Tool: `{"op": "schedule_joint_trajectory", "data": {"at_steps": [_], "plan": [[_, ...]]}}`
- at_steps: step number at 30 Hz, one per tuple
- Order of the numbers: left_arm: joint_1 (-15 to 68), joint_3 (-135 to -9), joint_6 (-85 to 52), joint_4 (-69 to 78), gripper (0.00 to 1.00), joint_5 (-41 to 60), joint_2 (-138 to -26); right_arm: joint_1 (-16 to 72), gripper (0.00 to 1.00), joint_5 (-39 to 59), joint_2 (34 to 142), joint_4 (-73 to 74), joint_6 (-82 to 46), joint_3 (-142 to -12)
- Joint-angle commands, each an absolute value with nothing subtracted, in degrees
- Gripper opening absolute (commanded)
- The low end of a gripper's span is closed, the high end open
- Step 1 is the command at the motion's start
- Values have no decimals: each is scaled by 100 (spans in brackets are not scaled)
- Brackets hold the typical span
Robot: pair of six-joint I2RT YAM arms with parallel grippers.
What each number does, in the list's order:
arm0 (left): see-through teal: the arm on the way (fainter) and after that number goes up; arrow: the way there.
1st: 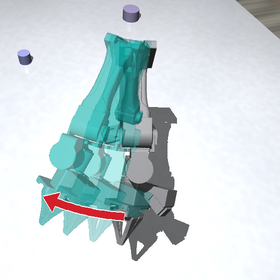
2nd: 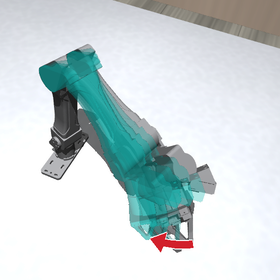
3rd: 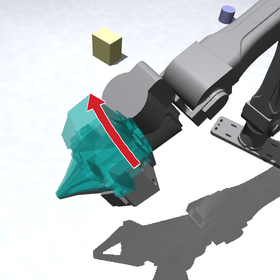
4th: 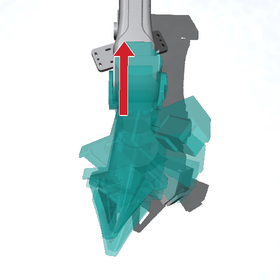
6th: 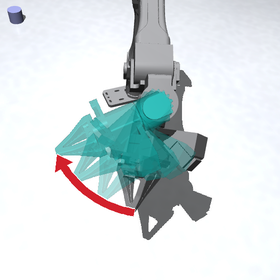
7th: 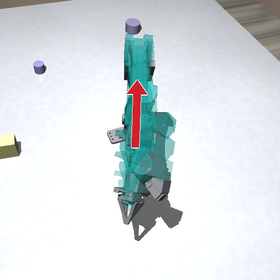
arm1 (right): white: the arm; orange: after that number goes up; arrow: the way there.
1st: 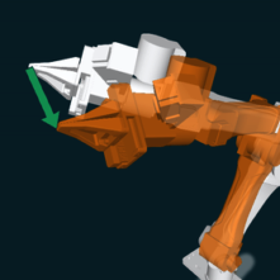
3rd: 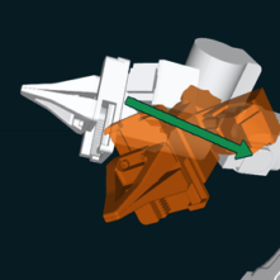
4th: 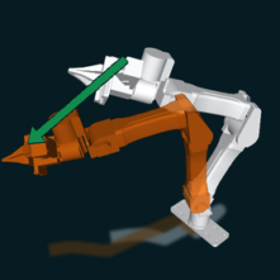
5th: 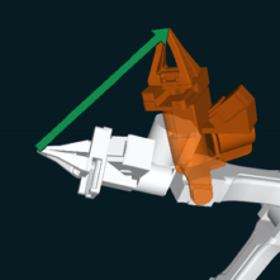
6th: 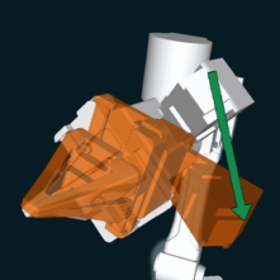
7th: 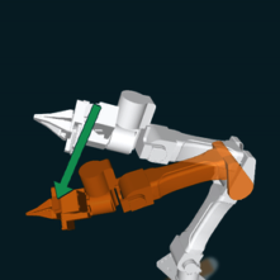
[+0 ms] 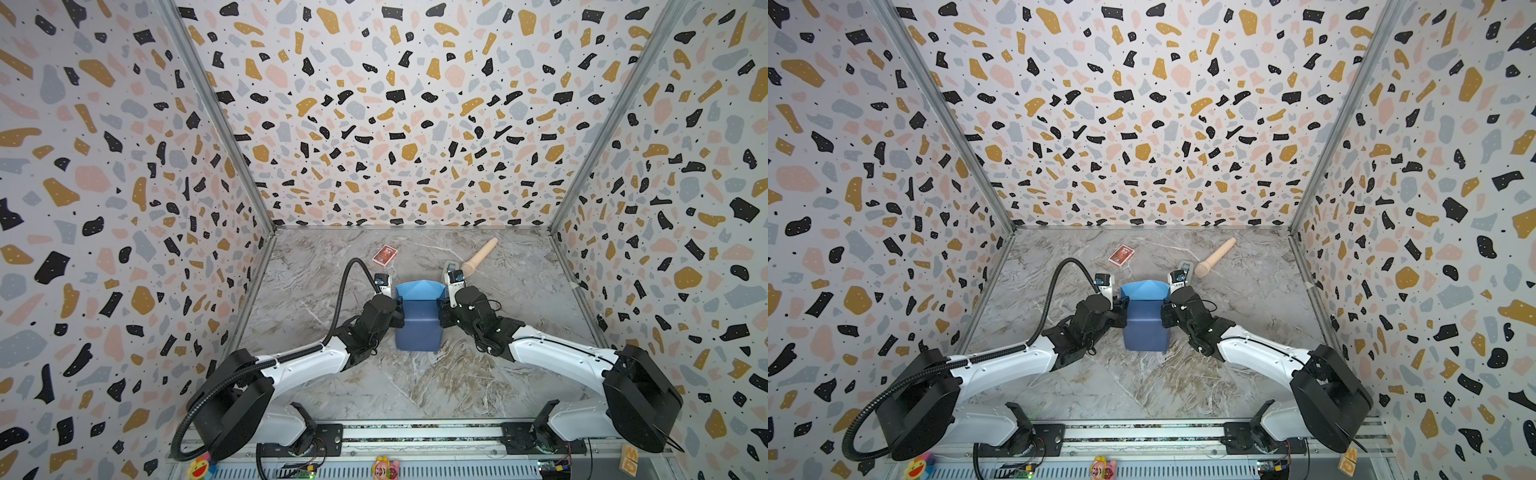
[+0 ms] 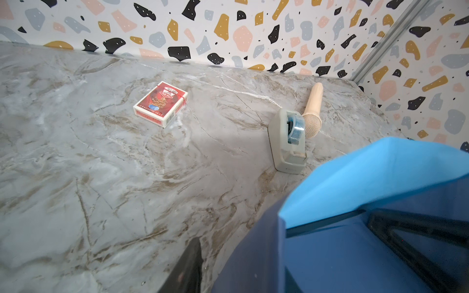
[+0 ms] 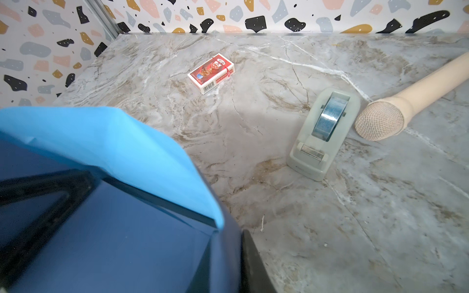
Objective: Wrap the gift box in paper
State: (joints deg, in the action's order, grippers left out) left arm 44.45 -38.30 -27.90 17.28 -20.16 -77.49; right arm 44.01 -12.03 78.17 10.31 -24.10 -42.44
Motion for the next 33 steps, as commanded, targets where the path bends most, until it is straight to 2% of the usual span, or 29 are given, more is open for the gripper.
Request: {"op": "schedule_joint_trajectory", "data": {"at_steps": [1,3,5,6,9,16,20,23,25,29,31,33], "plan": [[4455,-4036,-2701,1746,34,-2197,-7769,4403,11,-1222,7869,792,-2423,-4253],[4461,-3993,-2716,1801,29,-2145,-7842,4398,10,-1233,7833,761,-2407,-4317],[4465,-3935,-2733,1827,25,-2110,-7908,4395,15,-1205,7792,739,-2408,-4397],[4465,-3902,-2738,1852,22,-2104,-7915,4395,21,-1217,7767,708,-2408,-4440],[4464,-3813,-2751,1914,14,-2089,-7897,4397,23,-1298,7705,656,-2382,-4571],[4466,-3875,-2696,1891,4,-2042,-7870,4399,4,-1277,7900,611,-2494,-4581],[4466,-3893,-2656,1864,0,-2039,-7838,4395,0,-1283,7862,585,-2514,-4601],[4468,-3889,-2628,1847,0,-2021,-7829,4388,9,-1248,7810,562,-2485,-4690],[4461,-3873,-2627,1862,0,-2028,-7829,4380,20,-1258,7796,548,-2479,-4764],[4466,-3876,-2629,1846,0,-2008,-7840,4360,25,-1288,7826,452,-2400,-4921],[4468,-3885,-2627,1837,0,-2013,-7840,4355,22,-1281,7796,471,-2383,-4930],[4465,-3885,-2619,1828,0,-2012,-7845,4352,10,-1268,7796,468,-2372,-4922]]}}
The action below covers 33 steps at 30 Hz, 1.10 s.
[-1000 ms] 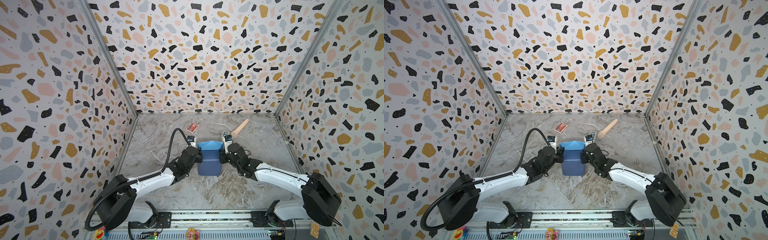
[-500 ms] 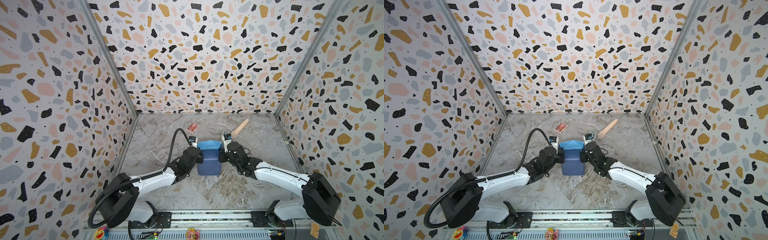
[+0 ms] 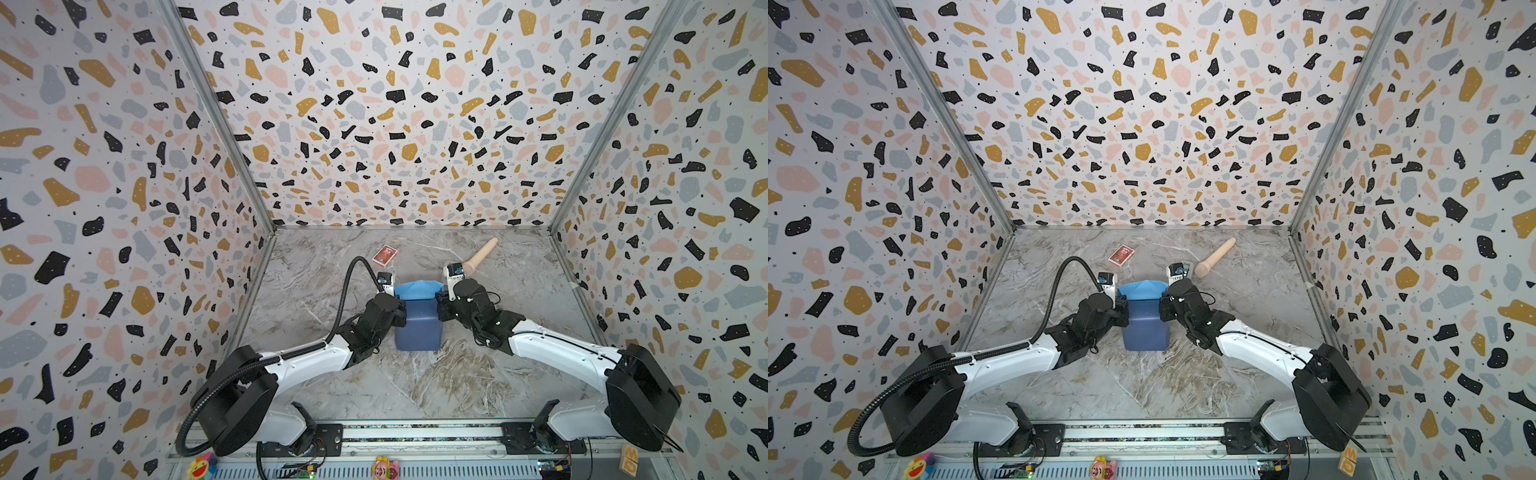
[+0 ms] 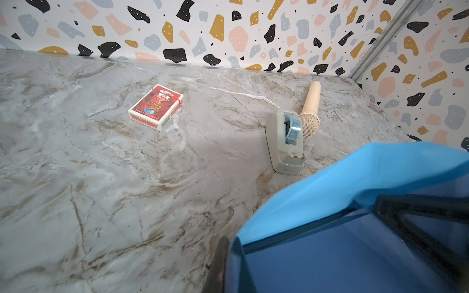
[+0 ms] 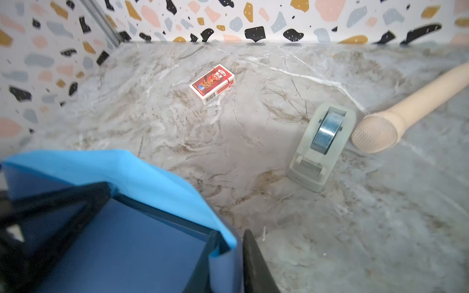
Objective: Wrap the gift box in paper
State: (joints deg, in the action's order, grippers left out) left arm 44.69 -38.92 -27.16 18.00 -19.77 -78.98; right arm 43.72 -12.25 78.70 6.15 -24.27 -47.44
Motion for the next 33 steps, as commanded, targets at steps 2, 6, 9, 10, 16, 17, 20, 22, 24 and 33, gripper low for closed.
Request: {"op": "schedule_joint_trajectory", "data": {"at_steps": [2,6,9,10,16,17,20,22,24,33], "plan": [[4470,-3880,-2628,1828,0,-2014,-7848,4351,4,-1249,7792,440,-2366,-4890],[4473,-3858,-2639,1828,0,-2036,-7836,4318,7,-1125,7707,372,-2372,-4850],[4470,-3854,-2655,1828,0,-2031,-7831,4256,35,-888,7493,223,-2374,-4870],[4466,-3858,-2655,1820,0,-2030,-7831,4215,42,-715,7344,162,-2350,-4853],[4466,-3872,-2650,1811,0,-2004,-7800,3284,64,1524,6318,-115,-2094,-4329],[4465,-3873,-2645,1806,0,-2002,-7789,3070,64,1756,6248,-180,-2046,-4255],[4472,-3863,-2662,1811,0,-2002,-7751,2506,60,2100,6312,-218,-1974,-4092],[4466,-3850,-2671,1802,0,-2000,-7729,2369,52,2293,6574,-42,-1998,-4119],[4469,-3838,-2679,1802,0,-2004,-7725,2391,45,2488,6911,162,-2046,-4241],[4469,-3858,-2695,1828,0,-1984,-7806,2702,47,2765,7376,733,-2306,-4320]]}}
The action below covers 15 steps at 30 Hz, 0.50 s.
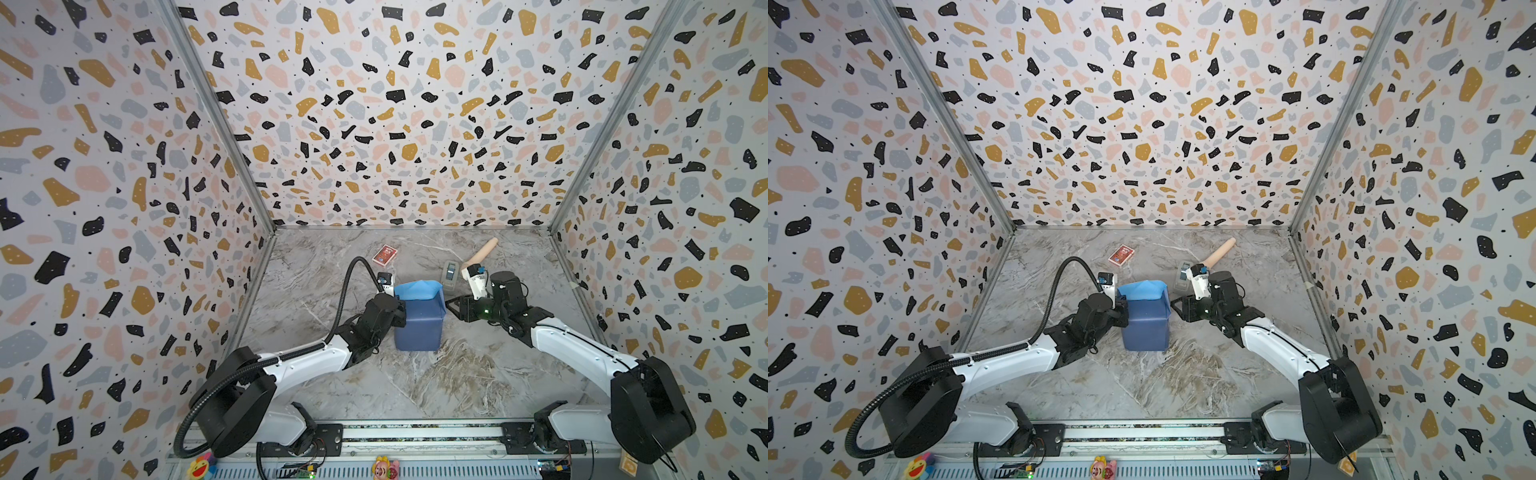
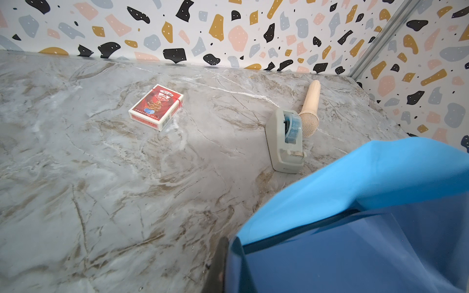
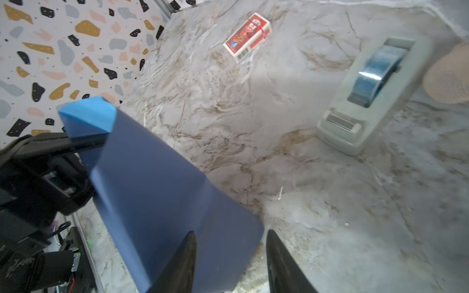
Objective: Wrap the gift box in paper
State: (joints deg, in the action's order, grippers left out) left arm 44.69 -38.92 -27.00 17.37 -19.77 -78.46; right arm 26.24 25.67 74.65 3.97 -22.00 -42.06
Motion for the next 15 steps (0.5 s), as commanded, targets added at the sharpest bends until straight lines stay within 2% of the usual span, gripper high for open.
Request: {"op": "schedule_joint_trajectory", "data": {"at_steps": [1,15], "plan": [[4462,-3858,-2681,1828,0,-1982,-7804,2720,47,2765,7394,777,-2318,-4316],[4466,-3859,-2698,1865,0,-1944,-7818,2979,54,2598,7774,975,-2443,-4493]]}}
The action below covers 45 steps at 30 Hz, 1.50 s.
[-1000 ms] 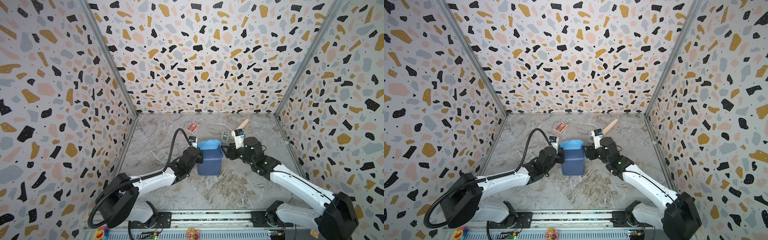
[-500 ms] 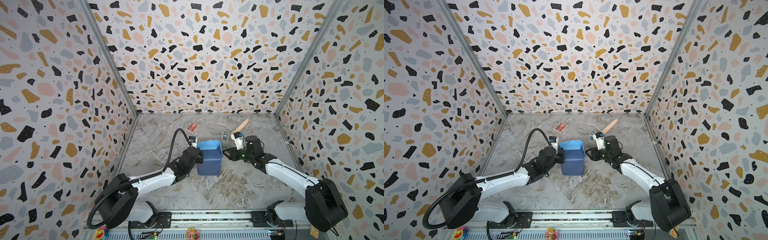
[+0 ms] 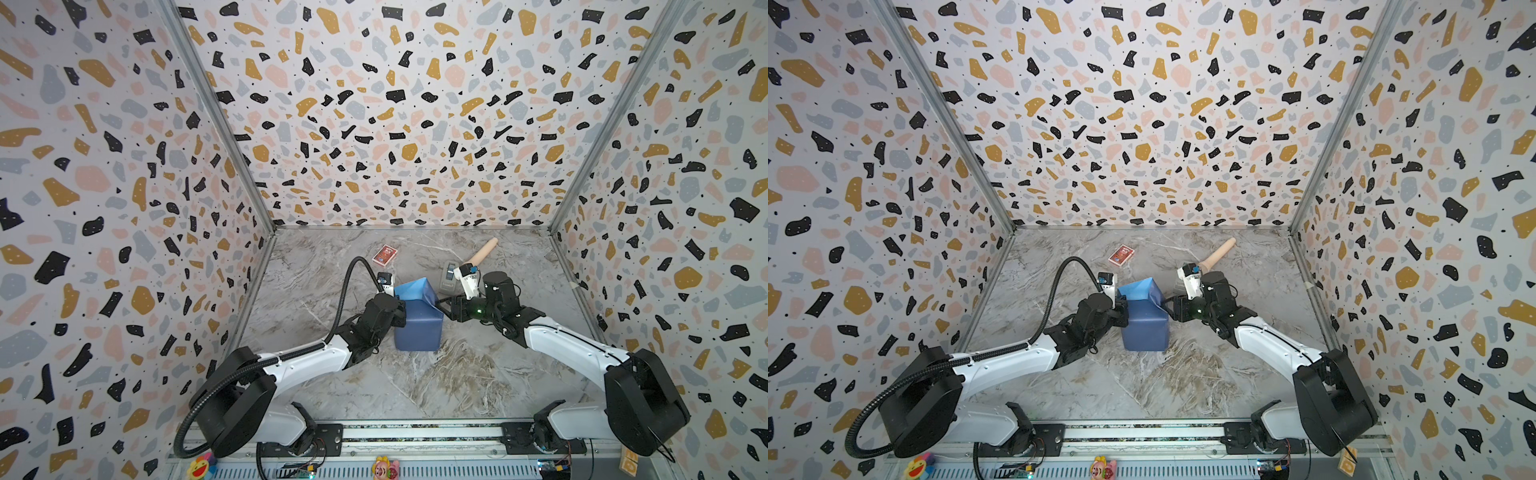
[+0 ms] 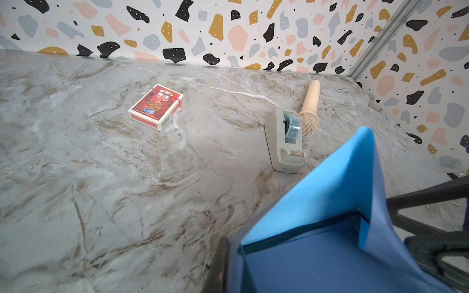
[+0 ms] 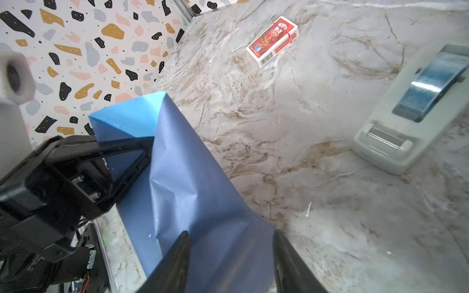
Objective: Wrap the gift box in paper
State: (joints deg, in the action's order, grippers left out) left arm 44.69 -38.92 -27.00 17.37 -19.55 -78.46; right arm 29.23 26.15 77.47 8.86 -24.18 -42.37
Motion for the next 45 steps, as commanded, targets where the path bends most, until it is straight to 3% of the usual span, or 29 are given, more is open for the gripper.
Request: {"op": "schedule_joint_trajectory", "data": {"at_steps": [1,33,37,45], "plan": [[4473,-3851,-2694,1868,0,-1945,-7812,2979,55,2577,7816,988,-2443,-4506],[4466,-3800,-2733,1978,1,-1704,-7813,2921,70,2559,8921,1597,-2756,-4347],[4469,-3848,-2751,1944,14,-1646,-7731,2782,69,2378,8823,1837,-2883,-3887],[4457,-3651,-2667,1784,54,-968,-6672,2889,69,2387,8853,1976,-2893,-3715]]}}
